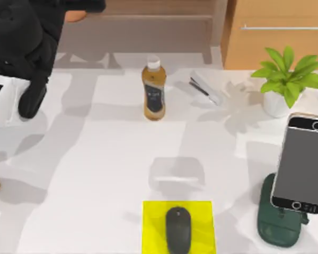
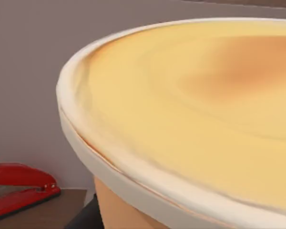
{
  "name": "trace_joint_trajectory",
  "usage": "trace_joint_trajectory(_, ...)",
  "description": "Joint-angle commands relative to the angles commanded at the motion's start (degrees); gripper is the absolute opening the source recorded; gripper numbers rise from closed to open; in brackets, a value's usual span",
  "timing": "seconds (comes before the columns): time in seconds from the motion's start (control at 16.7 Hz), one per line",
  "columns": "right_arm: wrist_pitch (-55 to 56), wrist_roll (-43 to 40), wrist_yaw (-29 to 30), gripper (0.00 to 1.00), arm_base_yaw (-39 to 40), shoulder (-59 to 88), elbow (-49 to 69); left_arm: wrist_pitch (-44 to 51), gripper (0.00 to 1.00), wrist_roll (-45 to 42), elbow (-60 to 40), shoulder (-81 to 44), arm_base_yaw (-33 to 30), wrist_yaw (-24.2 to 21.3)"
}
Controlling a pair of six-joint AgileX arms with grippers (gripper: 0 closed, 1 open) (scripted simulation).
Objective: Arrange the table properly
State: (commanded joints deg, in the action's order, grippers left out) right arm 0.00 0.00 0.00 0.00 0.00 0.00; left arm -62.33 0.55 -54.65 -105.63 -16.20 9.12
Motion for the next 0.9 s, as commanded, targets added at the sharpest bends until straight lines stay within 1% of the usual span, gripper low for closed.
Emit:
trace_joint_trajectory(0.54,0.0,0.0,0.0,1.00,0.0,0.0,0.0,23.7,0.00,-0.9,-16.6,-3.0,11.7,-7.9)
trace_joint_trajectory(0.72,0.0,0.0,0.0,1.00,0.0,0.0,0.0,29.6,0.00,-1.1,-20.8,-4.3,14.3,-9.8)
trace_joint_trajectory(0.9,0.0,0.0,0.0,1.00,0.0,0.0,0.0,33.6,0.00,-1.1,-23.2,-5.5,15.7,-11.0)
